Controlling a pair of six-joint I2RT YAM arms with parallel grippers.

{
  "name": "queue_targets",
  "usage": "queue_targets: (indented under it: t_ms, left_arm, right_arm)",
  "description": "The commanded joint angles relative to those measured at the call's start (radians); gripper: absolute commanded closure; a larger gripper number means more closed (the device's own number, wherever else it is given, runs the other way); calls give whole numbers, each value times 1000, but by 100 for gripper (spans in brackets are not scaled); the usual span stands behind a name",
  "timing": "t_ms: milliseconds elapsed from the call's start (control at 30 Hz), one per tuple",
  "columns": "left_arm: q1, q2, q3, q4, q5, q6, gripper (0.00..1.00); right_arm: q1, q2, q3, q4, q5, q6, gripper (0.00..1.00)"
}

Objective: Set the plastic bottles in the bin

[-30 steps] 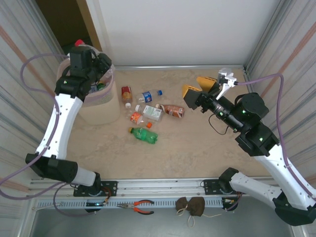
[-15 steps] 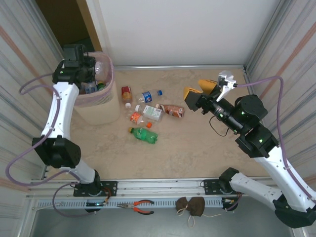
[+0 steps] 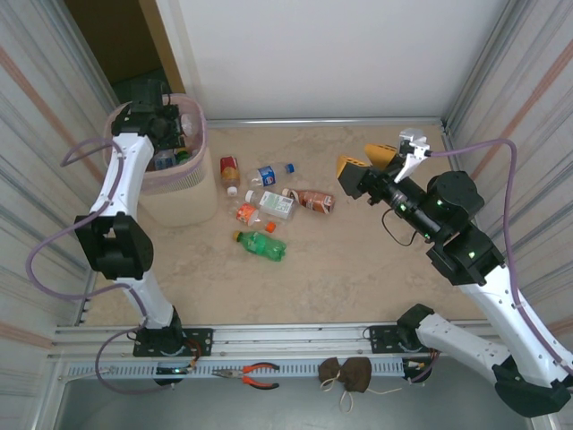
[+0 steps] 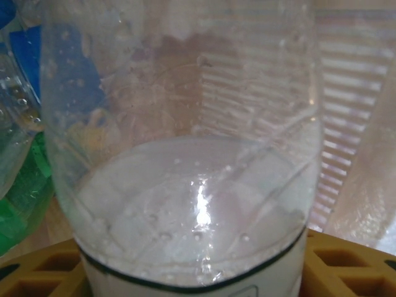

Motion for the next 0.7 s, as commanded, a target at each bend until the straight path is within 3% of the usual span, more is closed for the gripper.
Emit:
queue_targets:
  t_ms: [0,200,400,567,667]
  left_arm:
    - [10,-7,27,4,3,-30,35]
    - [13,-44,17,-2,9,-10,24]
    - [12,-98,11,5,9,20,19]
    - [13,-120,17,46,6,71,23]
    - [17,-111,37,74,20,118,32]
  right_arm:
    - [-17,-11,-6,7,-20,10,17]
    - [-32,-8,-2,8,-42,26,17]
    - [-34,-14,-2,9,-47,41,16]
    - [-32,-18,-2,12,-50,50,17]
    - [-33,-17,0,12,-50,51,17]
